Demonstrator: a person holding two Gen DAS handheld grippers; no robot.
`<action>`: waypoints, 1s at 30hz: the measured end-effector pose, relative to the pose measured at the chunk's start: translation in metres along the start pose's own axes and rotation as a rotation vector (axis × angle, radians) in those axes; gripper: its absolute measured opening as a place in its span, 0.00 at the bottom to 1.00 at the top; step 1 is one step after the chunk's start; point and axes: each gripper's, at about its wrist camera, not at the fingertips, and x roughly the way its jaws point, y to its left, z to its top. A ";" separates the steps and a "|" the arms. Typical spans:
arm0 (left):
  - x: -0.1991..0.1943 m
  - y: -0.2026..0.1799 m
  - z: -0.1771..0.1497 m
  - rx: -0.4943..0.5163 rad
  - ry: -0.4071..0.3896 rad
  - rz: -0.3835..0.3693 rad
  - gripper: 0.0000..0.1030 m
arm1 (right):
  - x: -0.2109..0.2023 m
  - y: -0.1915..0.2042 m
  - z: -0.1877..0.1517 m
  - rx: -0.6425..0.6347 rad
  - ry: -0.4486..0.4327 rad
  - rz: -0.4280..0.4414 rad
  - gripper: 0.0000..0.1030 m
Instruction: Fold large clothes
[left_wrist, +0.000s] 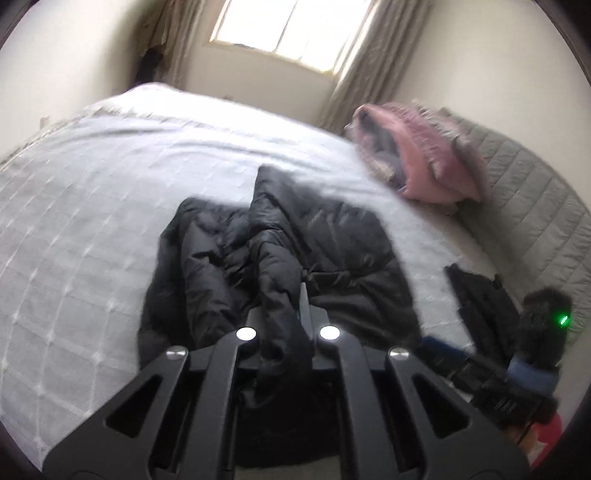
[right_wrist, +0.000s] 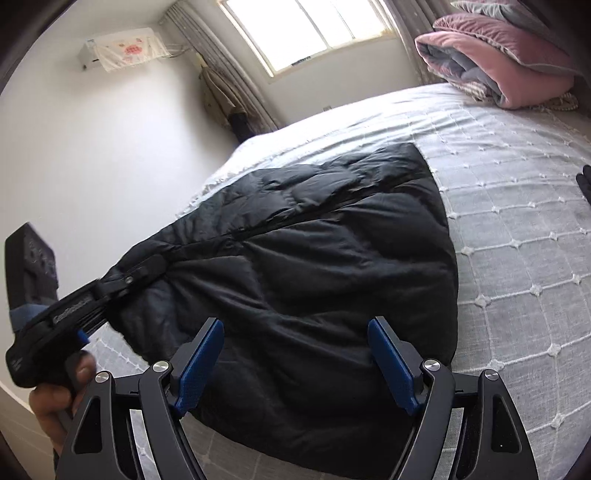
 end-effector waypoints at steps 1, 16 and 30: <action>0.006 0.012 -0.008 -0.029 0.037 0.026 0.08 | 0.002 0.001 -0.001 -0.009 0.006 -0.004 0.79; 0.031 0.065 -0.053 -0.156 0.185 0.079 0.09 | 0.054 0.025 -0.023 -0.167 0.185 -0.101 0.81; -0.025 0.021 -0.013 -0.039 0.009 0.181 0.18 | 0.099 0.032 -0.044 -0.268 0.311 -0.196 0.82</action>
